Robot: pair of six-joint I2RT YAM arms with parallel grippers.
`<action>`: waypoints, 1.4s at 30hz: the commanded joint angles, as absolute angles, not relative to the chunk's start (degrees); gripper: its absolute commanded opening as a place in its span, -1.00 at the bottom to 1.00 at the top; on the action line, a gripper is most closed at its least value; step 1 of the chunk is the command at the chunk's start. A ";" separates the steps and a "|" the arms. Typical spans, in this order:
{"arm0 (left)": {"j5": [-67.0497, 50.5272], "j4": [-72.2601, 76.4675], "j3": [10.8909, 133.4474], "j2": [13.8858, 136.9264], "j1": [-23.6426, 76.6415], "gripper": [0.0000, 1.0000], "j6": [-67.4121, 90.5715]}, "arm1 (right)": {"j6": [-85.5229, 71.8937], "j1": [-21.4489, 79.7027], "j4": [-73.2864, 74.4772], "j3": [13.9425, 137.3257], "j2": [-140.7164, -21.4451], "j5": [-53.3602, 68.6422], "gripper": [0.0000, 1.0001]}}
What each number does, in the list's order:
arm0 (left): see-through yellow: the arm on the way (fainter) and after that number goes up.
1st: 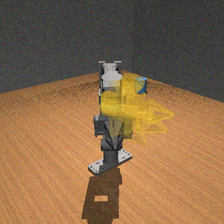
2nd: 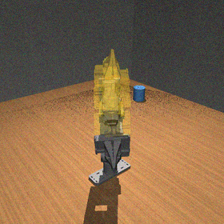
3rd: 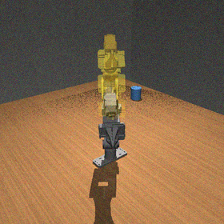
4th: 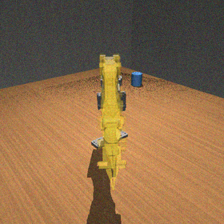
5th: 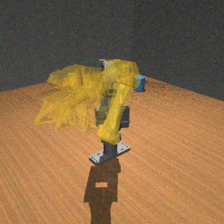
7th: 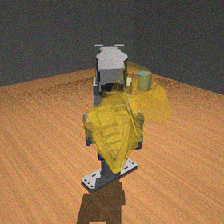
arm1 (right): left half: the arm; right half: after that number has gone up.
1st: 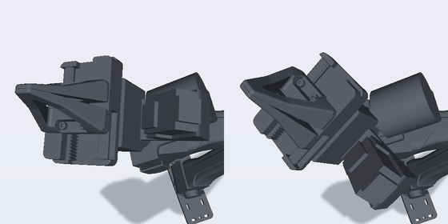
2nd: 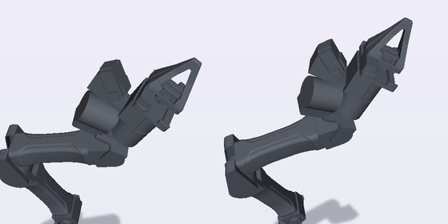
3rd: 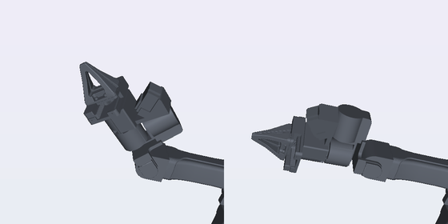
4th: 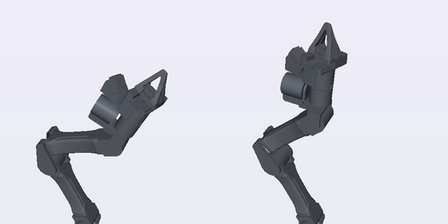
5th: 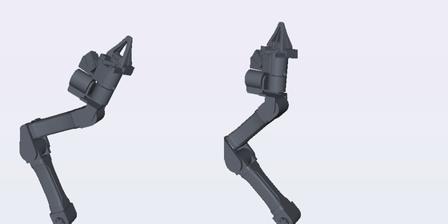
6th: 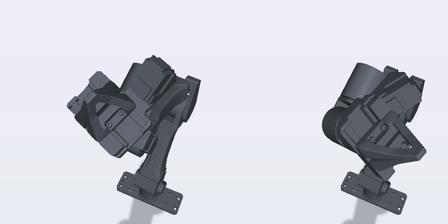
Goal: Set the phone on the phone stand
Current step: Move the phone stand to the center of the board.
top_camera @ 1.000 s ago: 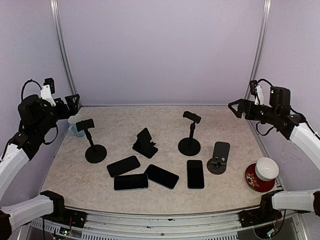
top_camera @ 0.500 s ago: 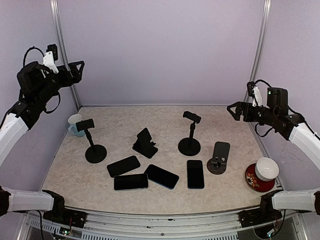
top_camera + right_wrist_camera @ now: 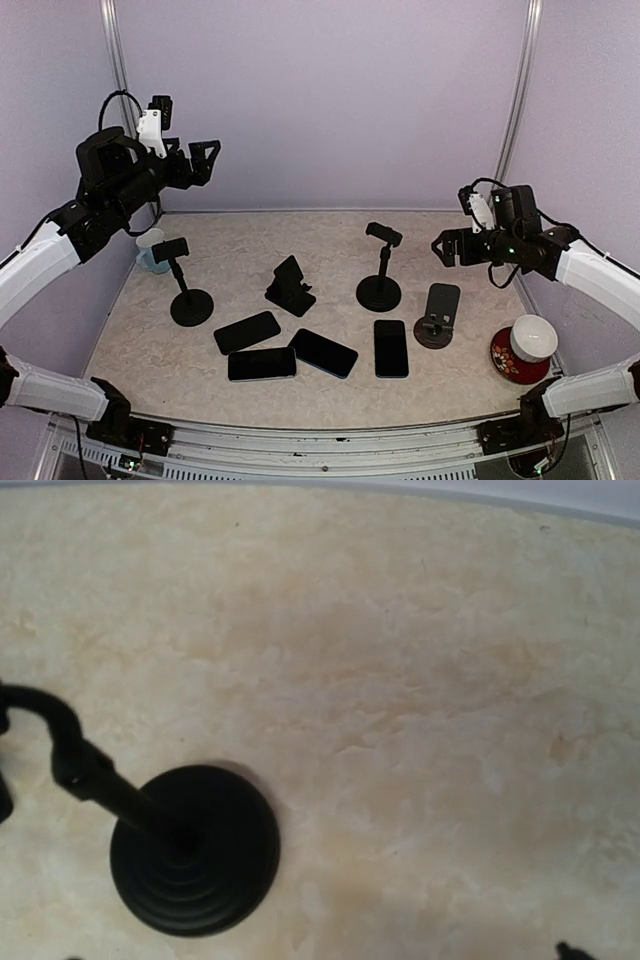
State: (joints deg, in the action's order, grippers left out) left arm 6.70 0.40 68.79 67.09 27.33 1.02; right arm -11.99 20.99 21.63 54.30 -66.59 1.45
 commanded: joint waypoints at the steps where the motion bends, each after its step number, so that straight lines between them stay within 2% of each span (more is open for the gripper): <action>1: 9.23 5.48 62.30 63.35 30.28 0.98 -4.39 | -14.66 24.89 21.45 52.55 -67.24 -5.47 1.00; 11: 9.78 9.66 55.59 62.25 33.13 0.98 -7.22 | -22.38 30.58 19.42 49.60 -67.69 -14.54 1.00; 42: 11.69 11.05 54.05 62.42 33.15 0.98 -7.43 | -31.06 35.56 21.05 43.89 -67.76 -16.01 1.00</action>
State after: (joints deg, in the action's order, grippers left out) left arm 11.03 9.08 54.70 62.54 32.84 -6.76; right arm -29.76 34.76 20.43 44.75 -68.97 -15.66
